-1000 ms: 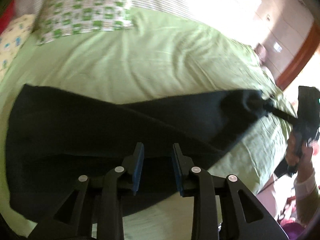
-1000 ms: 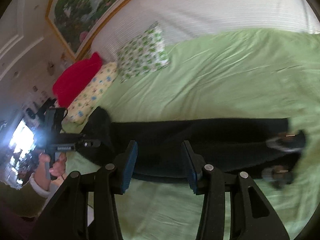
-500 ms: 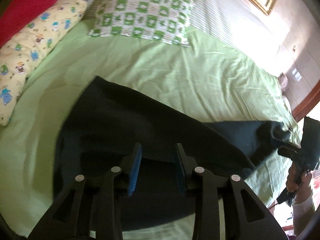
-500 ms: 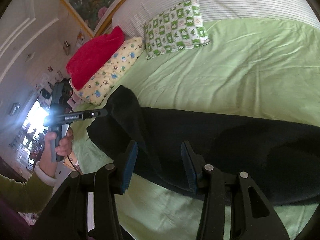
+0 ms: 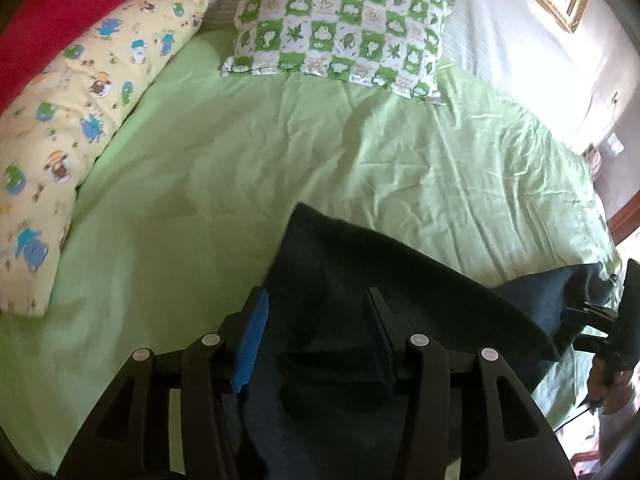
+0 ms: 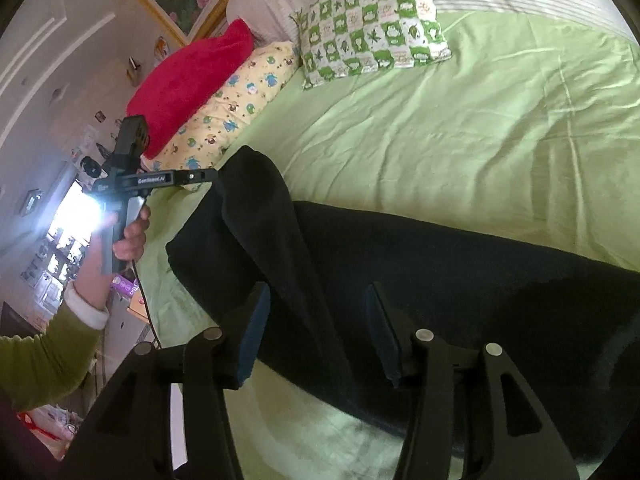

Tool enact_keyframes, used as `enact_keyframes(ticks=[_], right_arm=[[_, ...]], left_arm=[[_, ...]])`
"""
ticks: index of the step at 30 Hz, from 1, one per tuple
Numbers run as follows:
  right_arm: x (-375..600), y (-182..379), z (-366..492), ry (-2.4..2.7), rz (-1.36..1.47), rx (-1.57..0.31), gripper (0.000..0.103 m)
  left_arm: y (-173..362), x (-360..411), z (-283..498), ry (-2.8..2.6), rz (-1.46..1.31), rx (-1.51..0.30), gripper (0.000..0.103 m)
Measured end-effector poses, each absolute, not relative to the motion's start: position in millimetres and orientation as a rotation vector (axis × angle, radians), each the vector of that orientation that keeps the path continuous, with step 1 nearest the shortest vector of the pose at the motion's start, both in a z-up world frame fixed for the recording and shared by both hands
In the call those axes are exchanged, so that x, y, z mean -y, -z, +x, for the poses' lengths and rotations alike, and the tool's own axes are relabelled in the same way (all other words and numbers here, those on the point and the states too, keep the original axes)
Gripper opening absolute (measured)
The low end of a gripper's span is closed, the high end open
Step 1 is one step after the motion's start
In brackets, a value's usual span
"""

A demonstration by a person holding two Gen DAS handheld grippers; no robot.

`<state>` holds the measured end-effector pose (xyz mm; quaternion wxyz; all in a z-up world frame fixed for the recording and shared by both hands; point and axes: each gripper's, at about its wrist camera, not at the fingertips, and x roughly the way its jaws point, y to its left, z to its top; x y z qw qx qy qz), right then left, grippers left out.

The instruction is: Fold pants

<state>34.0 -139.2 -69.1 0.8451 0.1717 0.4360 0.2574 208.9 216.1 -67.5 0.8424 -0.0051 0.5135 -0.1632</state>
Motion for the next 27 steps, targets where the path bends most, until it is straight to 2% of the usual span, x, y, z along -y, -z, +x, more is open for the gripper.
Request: enact_keyframes(ticks=[3, 11, 13, 14, 15, 16, 17, 19, 20, 27], right_arm=[[132.8, 72.7, 43.5, -0.56, 0.364, -0.932, 0.052], [106.7, 87.1, 66.5, -0.615, 0.339, -0.973, 0.056], [99.6, 89.6, 71.5, -0.643, 0.343, -0.974, 0.056], [96.7, 91.0, 73.5, -0.652, 0.342, -0.976, 0.056], [91.7, 92.9, 77.1, -0.655, 0.334, -0.985, 0.056], [89.1, 94.1, 78.4, -0.661, 0.331, -0.991, 0.05], [86.7, 94.2, 78.1, -0.672, 0.326, -0.992, 0.043], [80.9, 92.5, 76.7, -0.668, 0.28, -0.991, 0.013], [79.7, 90.2, 75.1, -0.658, 0.258, -0.984, 0.007], [85.6, 62.5, 46.4, -0.692, 0.243, -0.868, 0.007]], left_arm=[[72.3, -214.1, 223.7, 0.362, 0.034, -1.102, 0.06], [88.9, -210.1, 251.1, 0.408, 0.088, -1.165, 0.059], [93.3, -208.0, 251.4, 0.432, 0.084, -1.178, 0.052], [94.6, -207.3, 250.8, 0.444, 0.08, -1.185, 0.039], [95.1, -207.3, 249.2, 0.45, 0.075, -1.183, 0.033], [93.7, -206.9, 246.5, 0.44, 0.086, -1.169, 0.027], [90.6, -206.8, 242.1, 0.434, 0.102, -1.144, 0.015], [82.1, -208.2, 232.2, 0.44, 0.094, -1.104, 0.011], [77.2, -210.6, 227.6, 0.444, 0.088, -1.087, 0.009], [38.8, -219.5, 164.9, 0.444, 0.073, -0.935, 0.007]])
